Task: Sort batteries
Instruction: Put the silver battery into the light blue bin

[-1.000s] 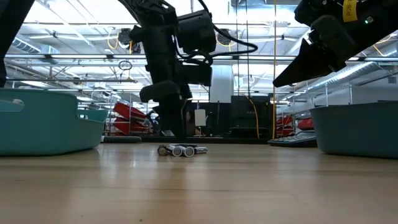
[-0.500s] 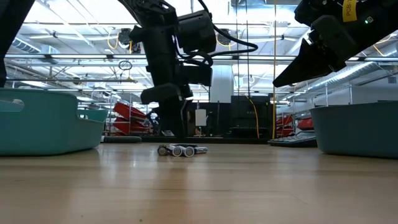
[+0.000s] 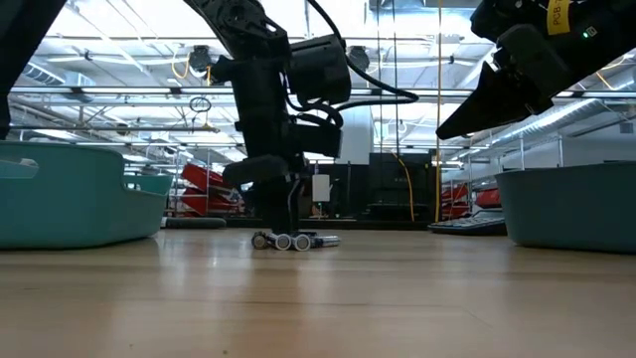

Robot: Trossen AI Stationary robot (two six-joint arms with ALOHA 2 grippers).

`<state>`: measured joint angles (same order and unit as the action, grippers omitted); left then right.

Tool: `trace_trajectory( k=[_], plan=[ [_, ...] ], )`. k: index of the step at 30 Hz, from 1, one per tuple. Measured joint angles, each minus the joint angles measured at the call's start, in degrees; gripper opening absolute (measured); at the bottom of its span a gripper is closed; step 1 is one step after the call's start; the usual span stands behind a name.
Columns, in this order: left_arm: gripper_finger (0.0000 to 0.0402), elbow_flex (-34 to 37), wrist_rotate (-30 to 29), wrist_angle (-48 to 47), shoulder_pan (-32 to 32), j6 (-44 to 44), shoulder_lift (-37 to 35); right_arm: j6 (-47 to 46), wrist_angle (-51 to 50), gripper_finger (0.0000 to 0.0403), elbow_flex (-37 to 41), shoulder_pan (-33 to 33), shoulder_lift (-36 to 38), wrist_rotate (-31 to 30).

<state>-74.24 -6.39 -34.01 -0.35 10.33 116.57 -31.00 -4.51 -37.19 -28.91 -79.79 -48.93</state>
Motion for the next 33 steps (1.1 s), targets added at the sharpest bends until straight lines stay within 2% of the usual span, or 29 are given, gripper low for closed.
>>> trace_trajectory(
  k=[3, 7, 8, 14, 17, 19, 22, 28, 33],
  plan=[
    [0.0115, -0.04, 0.28, -0.05, 0.1, 0.68, 0.61, 0.05, 0.0, 0.0043, 0.0, -0.02, 0.0, 0.0],
    [0.0028, 0.0, 0.02, 0.05, 0.1, 0.61, 0.66, 0.15, 0.0, 0.0043, 0.0, -0.02, 0.0, -0.02],
    [0.0022, 0.02, -0.77, 0.27, 0.1, 0.59, 0.66, 0.15, 0.0, 0.0043, 0.0, -0.02, 0.0, -0.01],
    [0.0021, -0.8, -5.34, 0.76, 0.64, -0.12, 1.0, 2.6, 0.33, 0.0043, 0.0, -0.39, -0.49, 2.74],
    [0.0021, -2.54, -6.06, -0.13, 1.03, -0.92, -0.07, 9.74, 4.92, 0.0043, 0.02, -2.03, -3.23, 2.83],
    [0.0021, -3.63, -8.85, 0.84, 1.99, -0.89, -1.06, 15.21, 10.42, 0.0043, 0.02, -3.09, -6.0, 4.79],
    [0.0021, -4.0, -13.0, 2.06, 3.96, -0.92, -5.59, 19.59, 17.65, 0.0043, 0.02, -3.49, -9.51, 9.45],
    [0.0021, -1.61, -15.17, 1.35, 9.3, -4.51, -13.09, 19.78, 20.56, 0.0049, -0.45, -2.69, -12.96, 13.21],
    [0.0021, 1.97, -15.07, -9.19, 13.03, -15.83, -22.05, 19.32, 20.4, 0.0078, -3.01, -2.64, -13.8, 13.23]
  ],
)
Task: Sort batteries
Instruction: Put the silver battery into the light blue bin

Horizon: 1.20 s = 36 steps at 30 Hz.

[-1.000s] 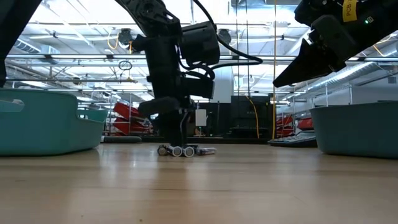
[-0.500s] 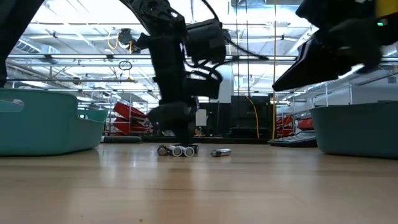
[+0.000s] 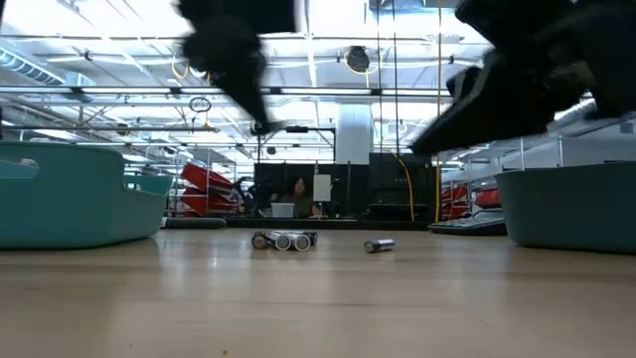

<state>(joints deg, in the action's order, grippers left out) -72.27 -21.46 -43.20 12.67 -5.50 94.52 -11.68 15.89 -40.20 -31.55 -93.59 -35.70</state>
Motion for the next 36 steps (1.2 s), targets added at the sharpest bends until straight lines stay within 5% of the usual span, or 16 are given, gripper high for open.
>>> trace_trajectory(
  k=[9, 13, 19, 27, 36],
  plan=[
    [0.0021, 5.66, 6.88, -16.27, 7.54, -25.03, -12.5, 1.78, -6.09, 0.0122, -1.63, 2.08, -0.98, 1.9],
    [0.0025, 9.34, 12.05, -18.38, 9.33, -31.87, -12.74, 2.06, -7.43, 0.0146, -2.09, 4.39, -1.14, 9.83],
    [0.0057, 18.45, 12.55, -21.38, 9.96, -39.87, -12.2, 2.2, -19.3, 0.0152, -7.83, 4.99, -1.23, 10.36],
    [0.0145, 21.71, 14.85, -20.5, 12.36, -43.09, -12.51, 4.28, -28.91, 0.0153, -10.11, 6.43, -1.61, 22.03],
    [0.0204, 21.69, 13.35, -21.81, 13.26, -46.43, -12.77, 9.48, -28.3, 0.0153, -10.11, 7.47, -5.0, 22.29]
  ],
)
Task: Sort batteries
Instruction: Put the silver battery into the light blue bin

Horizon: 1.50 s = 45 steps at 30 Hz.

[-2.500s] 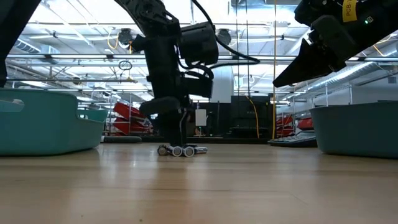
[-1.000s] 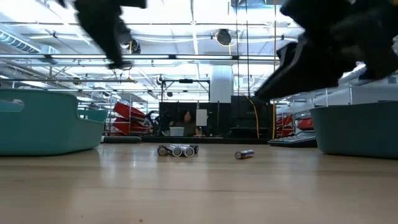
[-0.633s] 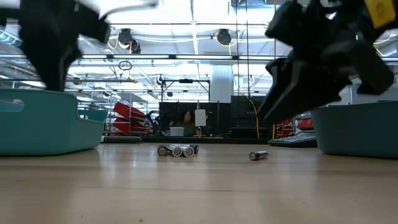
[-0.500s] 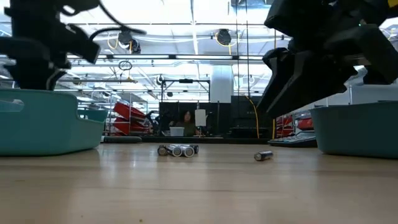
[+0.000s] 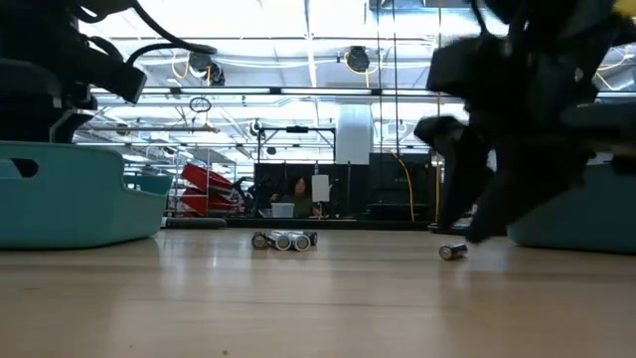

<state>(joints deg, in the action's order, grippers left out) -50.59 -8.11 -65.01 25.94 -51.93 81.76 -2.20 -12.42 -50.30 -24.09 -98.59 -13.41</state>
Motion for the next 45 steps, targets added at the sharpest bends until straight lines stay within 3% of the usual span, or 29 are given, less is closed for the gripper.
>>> trace_trajectory(
  k=[8, 11, 15, 20, 25, 29, 38, 45],
  plan=[
    [0.0205, -1.88, -6.23, 0.83, 1.74, -0.3, 0.0, 2.34, -0.77, 0.0144, -0.44, 2.43, -5.57, 3.53],
    [0.0205, -5.22, -12.27, 1.71, 3.22, 0.46, 0.0, 2.3, -1.19, 0.0105, -0.46, 3.28, -5.64, 5.41],
    [0.0205, -9.7, -23.0, 3.76, 5.74, 3.27, -0.02, 2.78, -0.82, 0.0021, -0.14, 3.41, -4.85, 6.15],
    [0.0205, -10.86, -30.63, 13.84, 7.61, 9.46, -0.07, 0.98, 3.59, 0.0013, 0.07, 3.49, -4.83, 6.45],
    [0.0206, -10.86, -37.25, 22.28, 9.23, 15.7, 0.26, 0.07, 15.39, 0.0005, 0.37, 4.01, -2.72, -1.41],
    [0.0206, -8.14, -44.28, 31.78, 10.25, 21.0, 0.29, 0.4, 33.72, 0.0004, 0.23, 6.09, -0.4, -3.63],
    [0.0205, 4.4, -40.97, 64.26, 5.06, 33.73, 0.42, -0.89, 46.31, 0.0003, 0.48, 10.08, -0.96, -3.58],
    [0.0205, 7.16, -36.19, 76.83, -0.5, 37.89, 0.41, -5.42, 56.96, 0.0002, 0.44, 11.44, -0.96, -6.93]
  ],
)
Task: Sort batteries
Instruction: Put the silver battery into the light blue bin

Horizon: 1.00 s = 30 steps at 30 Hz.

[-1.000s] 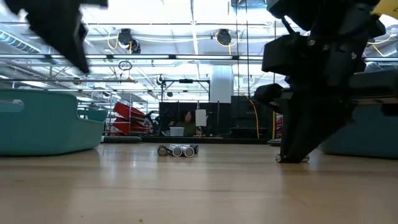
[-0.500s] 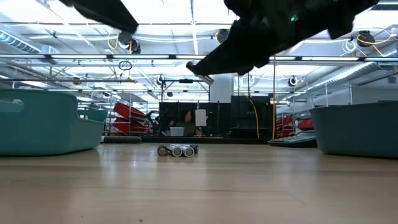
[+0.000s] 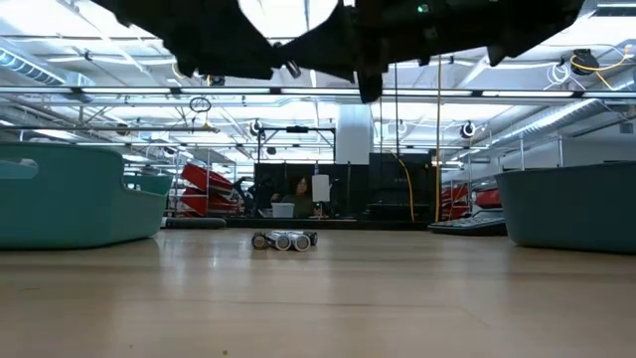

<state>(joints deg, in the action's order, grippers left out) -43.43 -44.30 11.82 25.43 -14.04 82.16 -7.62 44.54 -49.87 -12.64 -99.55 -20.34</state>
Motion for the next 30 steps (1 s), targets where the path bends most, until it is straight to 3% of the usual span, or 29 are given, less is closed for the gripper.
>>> trace_trajectory(
  k=[5, 12, 15, 19, 20, 30],
  plan=[
    [0.0205, 2.23, 6.49, 10.81, -2.67, 3.34, -0.02, -0.5, 4.42, 0.0002, -0.04, 0.37, 0.05, -0.45],
    [0.0188, 2.65, 8.21, 15.61, -4.98, 6.44, 0.01, -0.12, 5.38, 0.0003, -0.04, 0.35, 0.05, -0.77],
    [0.0148, 2.65, 8.97, 16.61, -5.73, 7.17, 0.01, 0.54, 6.03, 0.0003, -0.07, 0.37, 0.04, -1.07],
    [0.0044, 2.74, 8.88, 17.09, -6.21, 8.46, 0.01, 2.13, 6.17, 0.0003, -0.09, 0.36, 0.04, -1.17],
    [0.0037, 2.76, 8.9, 17.39, -6.19, 8.96, 0.01, 2.32, 6.06, 0.0003, -0.09, 0.33, 0.07, -1.31],
    [0.0037, 2.76, 8.9, 16.96, -6.29, 8.58, -0.3, -0.13, 4.01, 0.0023, -0.24, 0.21, 0.11, -3.13]
  ],
)
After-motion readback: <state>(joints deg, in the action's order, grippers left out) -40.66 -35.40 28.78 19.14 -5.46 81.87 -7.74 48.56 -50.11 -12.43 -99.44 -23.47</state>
